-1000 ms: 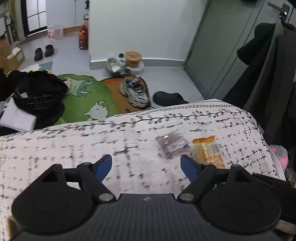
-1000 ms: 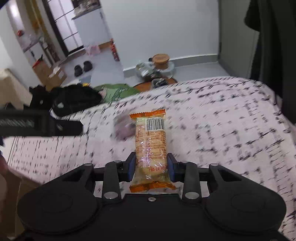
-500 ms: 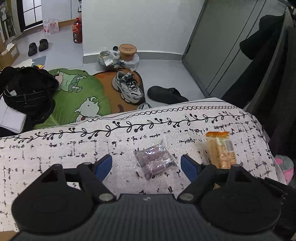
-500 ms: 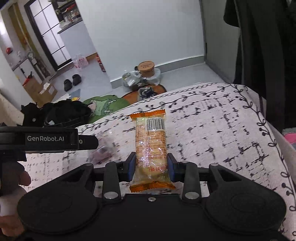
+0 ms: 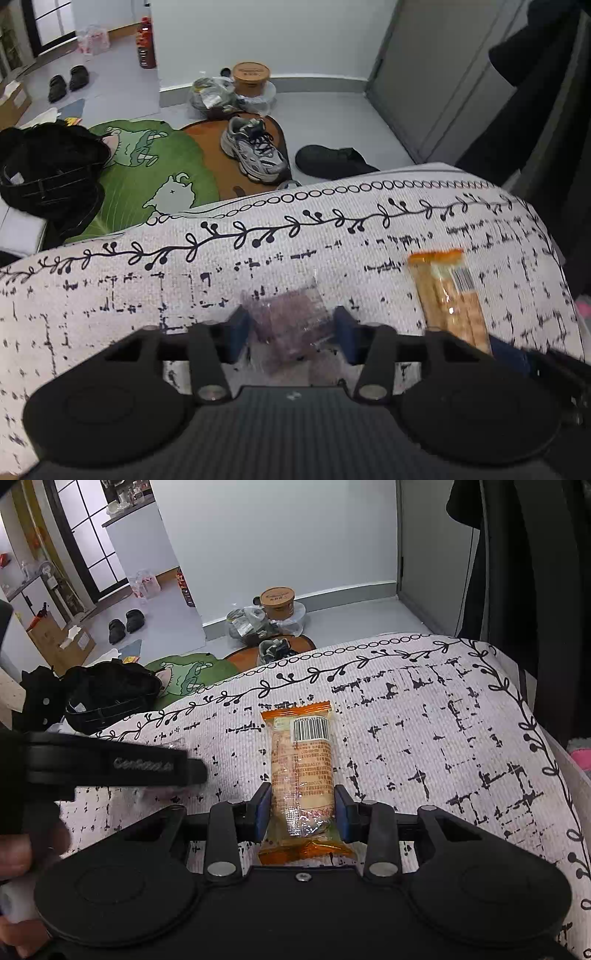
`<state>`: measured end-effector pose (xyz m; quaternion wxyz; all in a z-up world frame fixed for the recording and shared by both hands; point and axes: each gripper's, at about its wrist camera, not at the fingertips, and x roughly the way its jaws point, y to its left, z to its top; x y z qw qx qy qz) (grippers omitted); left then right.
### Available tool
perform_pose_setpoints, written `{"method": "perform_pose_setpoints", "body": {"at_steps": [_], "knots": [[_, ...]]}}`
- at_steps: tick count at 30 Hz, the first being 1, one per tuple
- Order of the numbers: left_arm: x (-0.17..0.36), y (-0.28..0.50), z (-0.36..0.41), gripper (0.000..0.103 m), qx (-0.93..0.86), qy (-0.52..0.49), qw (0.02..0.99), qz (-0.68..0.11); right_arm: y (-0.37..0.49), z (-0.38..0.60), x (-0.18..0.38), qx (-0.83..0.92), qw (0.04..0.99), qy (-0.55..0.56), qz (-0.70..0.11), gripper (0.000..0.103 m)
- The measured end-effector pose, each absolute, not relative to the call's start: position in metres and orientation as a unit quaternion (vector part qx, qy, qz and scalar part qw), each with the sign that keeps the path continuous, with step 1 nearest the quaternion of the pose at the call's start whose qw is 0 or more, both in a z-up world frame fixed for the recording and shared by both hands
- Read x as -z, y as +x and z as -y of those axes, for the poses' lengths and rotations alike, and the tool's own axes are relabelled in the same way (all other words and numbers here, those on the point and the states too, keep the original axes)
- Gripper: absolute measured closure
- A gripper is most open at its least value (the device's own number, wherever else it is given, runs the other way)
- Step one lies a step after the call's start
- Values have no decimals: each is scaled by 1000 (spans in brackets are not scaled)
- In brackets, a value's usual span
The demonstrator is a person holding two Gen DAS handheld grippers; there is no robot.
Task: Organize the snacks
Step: 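Grasp the orange biscuit packet with the right gripper while the left grasps the purple packet, then carry both packets over the cardboard box and open both grippers inside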
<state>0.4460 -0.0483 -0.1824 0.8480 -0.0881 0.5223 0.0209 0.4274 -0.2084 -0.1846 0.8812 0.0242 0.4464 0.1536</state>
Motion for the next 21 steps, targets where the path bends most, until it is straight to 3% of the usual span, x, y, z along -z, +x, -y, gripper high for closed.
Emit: {"method": "perform_pose_setpoints", "body": {"at_steps": [11, 21], "knots": [[160, 421, 23, 70, -3, -85, 846, -527, 417, 199, 182, -158, 888, 18, -431, 69], [135, 395, 21, 71, 9, -84, 860, -502, 402, 199, 166, -163, 895, 18, -415, 69]]}}
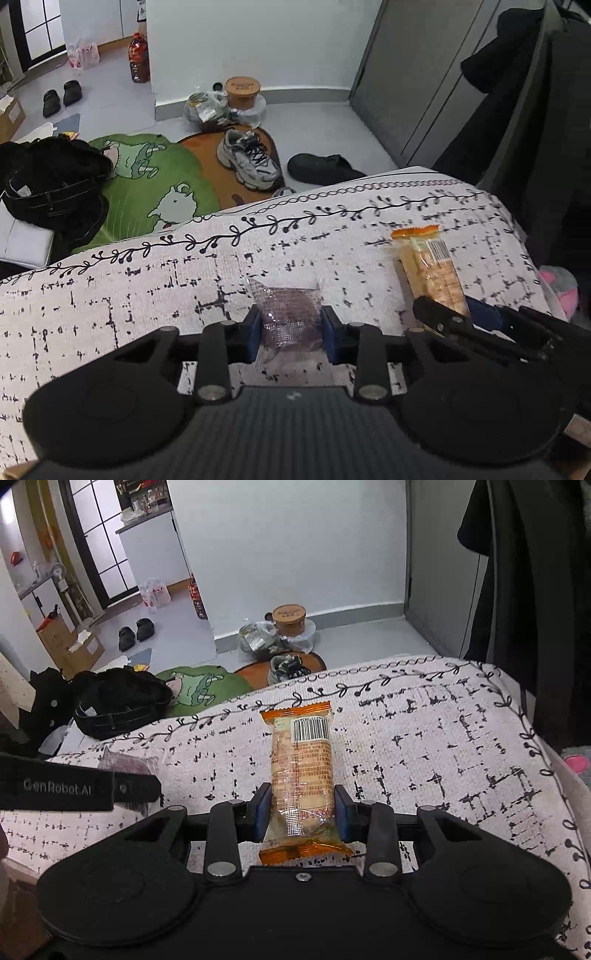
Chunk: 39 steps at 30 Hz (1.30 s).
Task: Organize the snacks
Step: 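Carry both packets over the cardboard box and open both grippers inside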
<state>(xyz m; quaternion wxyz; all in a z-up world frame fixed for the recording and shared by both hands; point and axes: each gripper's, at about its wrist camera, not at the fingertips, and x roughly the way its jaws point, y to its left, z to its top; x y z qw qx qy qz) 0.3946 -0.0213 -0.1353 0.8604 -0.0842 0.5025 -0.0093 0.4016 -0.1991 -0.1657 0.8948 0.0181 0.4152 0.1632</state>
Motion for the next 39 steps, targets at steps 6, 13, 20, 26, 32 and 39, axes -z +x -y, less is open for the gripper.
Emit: {"method": "perform_pose_setpoints", "body": {"at_steps": [6, 13, 20, 26, 32, 39], "knots": [[122, 372, 19, 71, 14, -98, 864, -493, 386, 192, 153, -167, 900, 7, -402, 69], [102, 343, 7, 71, 11, -98, 872, -480, 356, 178, 127, -172, 907, -5, -384, 69], [76, 306, -12, 71, 7, -110, 884, -453, 323, 178, 104, -157, 918, -5, -365, 69], [59, 270, -27, 71, 3, -118, 892, -436, 292, 184, 91, -147, 924, 8, -353, 69], [46, 237, -40, 71, -7, -124, 896, -427, 264, 175, 71, -164, 929, 5, -333, 69], [32, 205, -53, 71, -16, -121, 901, -417, 234, 161, 55, -192, 929, -2, -315, 69]]}}
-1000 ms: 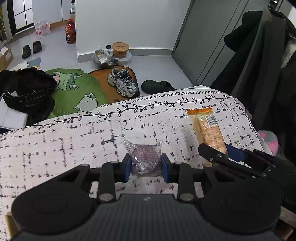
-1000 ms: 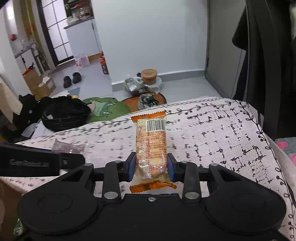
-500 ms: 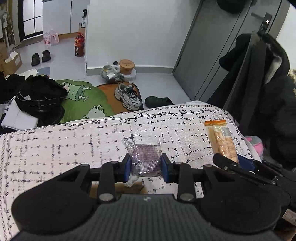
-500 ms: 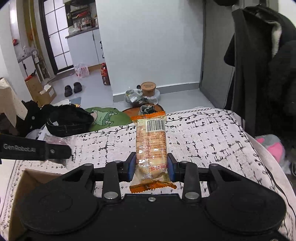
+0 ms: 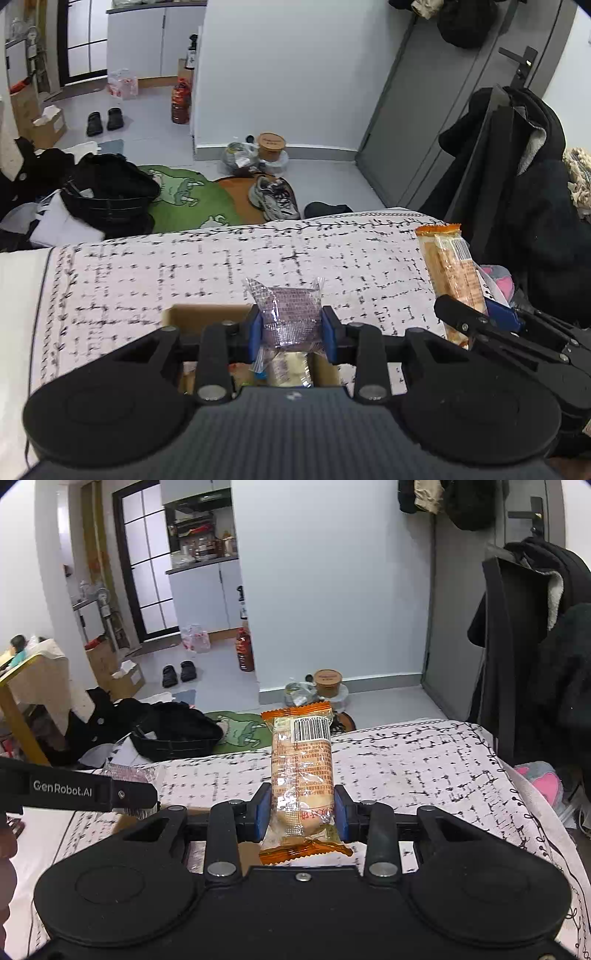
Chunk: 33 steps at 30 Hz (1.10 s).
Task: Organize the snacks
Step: 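Carry both packets over the cardboard box and open both grippers inside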
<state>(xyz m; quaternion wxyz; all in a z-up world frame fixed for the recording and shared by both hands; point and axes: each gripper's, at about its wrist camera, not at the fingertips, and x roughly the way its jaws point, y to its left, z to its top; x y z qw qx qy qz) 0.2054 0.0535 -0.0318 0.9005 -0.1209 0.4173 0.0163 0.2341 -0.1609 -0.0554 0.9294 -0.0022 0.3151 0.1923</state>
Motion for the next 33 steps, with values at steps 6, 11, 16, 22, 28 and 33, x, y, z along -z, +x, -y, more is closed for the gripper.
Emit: {"method": "perform_pose_setpoints", "body": {"at_steps": [6, 11, 16, 22, 28, 33], "knots": [[32, 184, -72, 71, -28, -129, 897, -421, 217, 149, 52, -210, 924, -1, -319, 69], [41, 170, -84, 71, -35, -130, 895, -425, 204, 139, 54, -223, 919, 1, -324, 69], [53, 159, -92, 71, -33, -138, 890, -433, 193, 125, 60, -237, 913, -7, -332, 69], [64, 157, -97, 70, -28, -145, 889, -434, 185, 112, 66, -243, 908, -11, -341, 69], [70, 157, -106, 63, -37, -158, 891, -424, 182, 103, 75, -247, 902, -17, -353, 69], [72, 153, -116, 56, -52, -162, 889, -425, 182, 94, 81, -256, 895, -17, -366, 69]]}}
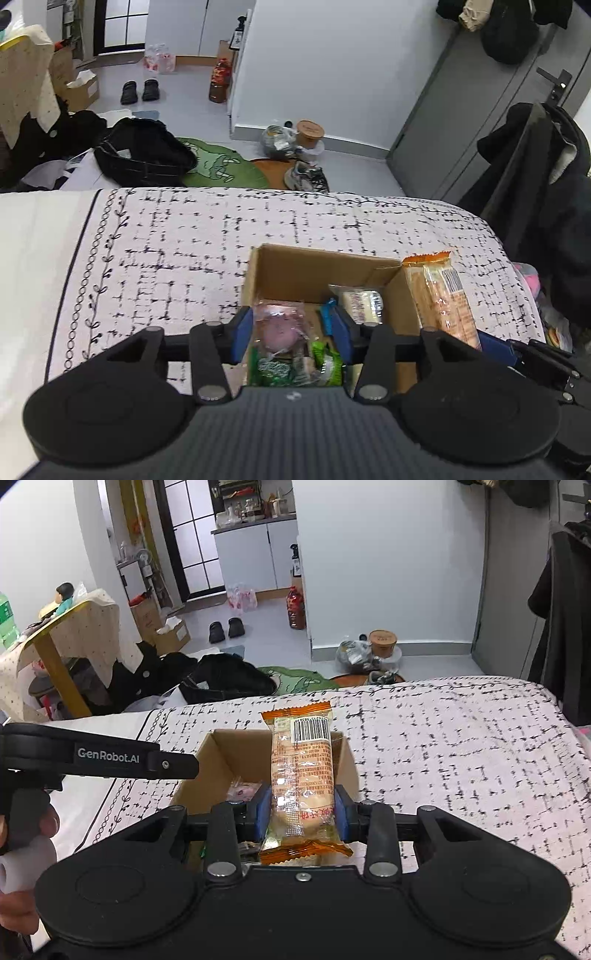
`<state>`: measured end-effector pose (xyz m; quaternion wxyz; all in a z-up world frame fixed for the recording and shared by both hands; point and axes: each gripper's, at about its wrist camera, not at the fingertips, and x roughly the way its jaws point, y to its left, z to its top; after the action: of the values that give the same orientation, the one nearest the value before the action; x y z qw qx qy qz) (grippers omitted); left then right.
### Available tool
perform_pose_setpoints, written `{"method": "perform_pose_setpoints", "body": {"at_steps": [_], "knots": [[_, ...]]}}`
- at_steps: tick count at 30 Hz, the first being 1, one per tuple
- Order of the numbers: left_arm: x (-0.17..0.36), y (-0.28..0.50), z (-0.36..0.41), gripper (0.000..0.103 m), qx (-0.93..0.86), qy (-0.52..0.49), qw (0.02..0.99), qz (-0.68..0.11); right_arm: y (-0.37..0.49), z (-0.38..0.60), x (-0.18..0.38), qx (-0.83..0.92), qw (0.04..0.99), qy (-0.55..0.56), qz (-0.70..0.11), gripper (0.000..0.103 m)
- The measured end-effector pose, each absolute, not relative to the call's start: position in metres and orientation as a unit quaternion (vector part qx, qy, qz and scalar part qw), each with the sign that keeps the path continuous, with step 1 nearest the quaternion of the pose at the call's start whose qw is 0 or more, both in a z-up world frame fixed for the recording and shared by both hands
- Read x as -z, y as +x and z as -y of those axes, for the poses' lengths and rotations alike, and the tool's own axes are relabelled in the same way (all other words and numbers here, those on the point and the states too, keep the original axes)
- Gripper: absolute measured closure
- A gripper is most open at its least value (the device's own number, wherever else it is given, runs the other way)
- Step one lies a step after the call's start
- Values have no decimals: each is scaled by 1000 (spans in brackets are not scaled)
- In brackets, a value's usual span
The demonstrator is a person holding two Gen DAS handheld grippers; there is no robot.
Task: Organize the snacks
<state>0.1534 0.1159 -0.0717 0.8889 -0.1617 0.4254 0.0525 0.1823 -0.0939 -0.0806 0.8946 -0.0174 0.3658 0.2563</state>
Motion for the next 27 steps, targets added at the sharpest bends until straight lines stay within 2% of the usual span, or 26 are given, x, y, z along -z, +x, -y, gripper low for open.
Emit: {"method": "perform_pose_setpoints", "body": {"at_steps": [5, 8, 11, 14, 15, 21, 27], "knots": [[72, 147, -122, 48, -67, -155, 891, -422, 190, 87, 82, -271, 884, 24, -381, 66], [73, 144, -126, 43, -79, -156, 890, -422, 190, 84, 83, -269, 888, 23, -372, 43], [73, 142, -126, 35, -81, -149, 890, -423, 188, 87, 82, -270, 888, 22, -371, 41], [74, 139, -124, 27, -83, -144, 891, -423, 189, 92, 82, -262, 887, 22, -378, 32], [73, 138, -123, 27, -85, -142, 891, -422, 189, 92, 81, -258, 889, 21, -378, 28], [72, 135, -115, 22, -93, -132, 894, -418, 188, 106, 76, -246, 892, 19, -378, 16], [67, 132, -103, 18, -91, -117, 897, -417, 186, 126, 70, -230, 898, 23, -374, 9]]}}
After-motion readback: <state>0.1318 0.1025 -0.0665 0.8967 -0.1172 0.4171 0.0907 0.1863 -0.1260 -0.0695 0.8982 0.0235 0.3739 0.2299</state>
